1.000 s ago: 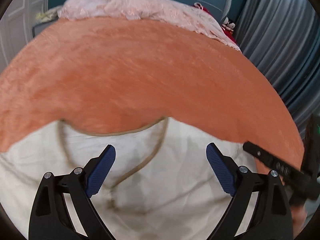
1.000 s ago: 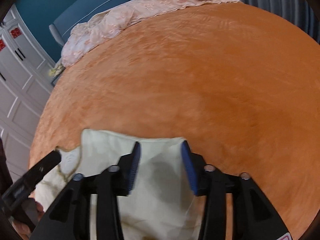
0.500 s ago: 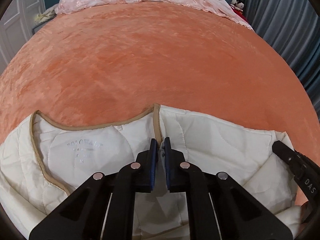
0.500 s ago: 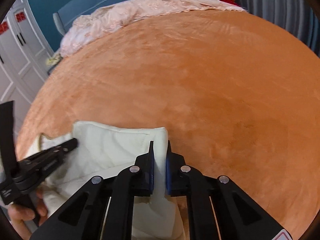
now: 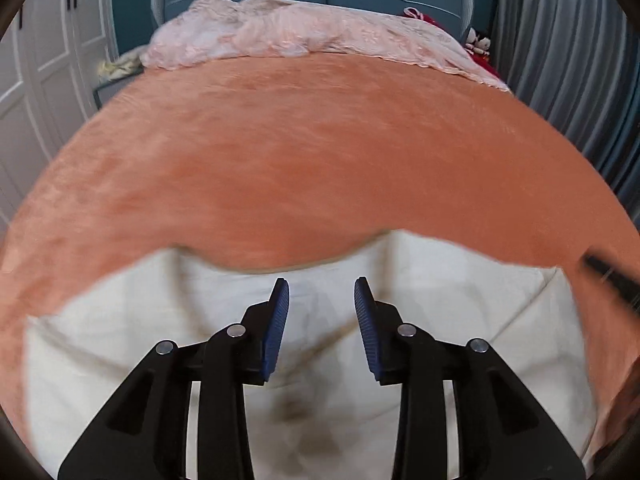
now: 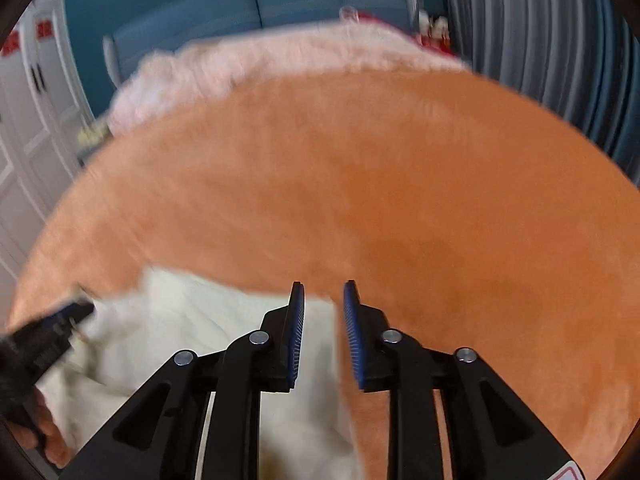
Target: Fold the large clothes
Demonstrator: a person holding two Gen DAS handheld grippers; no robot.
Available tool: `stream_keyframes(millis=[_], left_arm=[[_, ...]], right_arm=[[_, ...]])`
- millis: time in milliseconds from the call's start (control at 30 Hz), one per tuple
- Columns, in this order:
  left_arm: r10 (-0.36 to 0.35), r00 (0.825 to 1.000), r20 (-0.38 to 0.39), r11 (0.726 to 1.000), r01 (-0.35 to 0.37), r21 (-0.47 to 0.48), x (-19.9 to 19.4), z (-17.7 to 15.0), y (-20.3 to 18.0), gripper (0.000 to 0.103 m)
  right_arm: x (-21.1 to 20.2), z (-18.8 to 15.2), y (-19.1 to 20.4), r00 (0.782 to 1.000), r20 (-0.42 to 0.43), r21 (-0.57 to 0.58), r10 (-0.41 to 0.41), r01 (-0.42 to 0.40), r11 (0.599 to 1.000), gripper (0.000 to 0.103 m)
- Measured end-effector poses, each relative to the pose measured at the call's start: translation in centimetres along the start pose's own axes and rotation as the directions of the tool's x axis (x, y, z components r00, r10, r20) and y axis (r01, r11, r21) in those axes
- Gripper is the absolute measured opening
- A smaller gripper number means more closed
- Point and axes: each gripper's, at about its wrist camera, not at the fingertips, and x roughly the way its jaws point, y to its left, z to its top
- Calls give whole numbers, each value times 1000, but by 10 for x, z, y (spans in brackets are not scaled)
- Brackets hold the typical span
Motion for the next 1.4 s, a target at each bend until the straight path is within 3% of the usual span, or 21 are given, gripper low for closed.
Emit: stream_keyframes(millis=[67, 133, 200, 267, 367, 467, 567, 733, 1100, 1233, 1333, 1367, 1400], left_arm=[[27, 1000, -15, 1000, -27, -2, -10, -2, 29, 33], [51, 998, -35, 999, -51, -16, -11, -6, 53, 31], [25, 996, -88, 997, -31, -67, -2, -15, 73, 12], [-17, 992, -121, 995, 5, -103, 7, -22, 79, 7], [-29, 993, -115, 996, 20, -81, 17, -34, 75, 6], [-26, 995, -100, 997, 19, -70, 31, -45, 72, 5], [-39, 997, -73, 995, 31, -98, 37, -48, 79, 4], [-23, 999, -34, 995, 20, -102, 41, -51, 77, 4], [-24, 1000, -2, 993, 24, -120, 49, -50, 79, 4], [4, 1000, -1, 995, -5, -104, 47, -49, 75, 5], [81, 997, -19, 993, -82, -85, 31, -47, 71, 11], [126, 992, -21, 988, -128, -88, 18, -49, 70, 33], [146, 989, -5, 984, -146, -104, -2, -54, 71, 65]], right_arm=[[-14, 7, 30, 996, 0, -42, 90, -90, 995, 22], [-11, 4, 72, 984, -60, -122, 168, -174, 977, 21], [13, -10, 115, 963, -159, -178, 218, -245, 953, 7], [37, -25, 141, 953, -219, -210, 210, -256, 944, 0], [74, -45, 162, 940, -288, -231, 182, -252, 940, 0], [99, -65, 164, 941, -312, -262, 130, -217, 940, 0], [104, -69, 158, 942, -290, -228, 167, -238, 944, 0], [107, -75, 162, 957, -242, -242, 158, -217, 946, 0], [109, -81, 169, 970, -191, -252, 149, -195, 948, 0], [105, -79, 166, 971, -172, -233, 168, -206, 950, 0], [80, -75, 160, 989, -99, -226, 107, -127, 966, 0], [64, -74, 154, 993, -67, -204, 98, -109, 973, 13], [38, -73, 143, 993, -27, -161, 116, -119, 980, 22]])
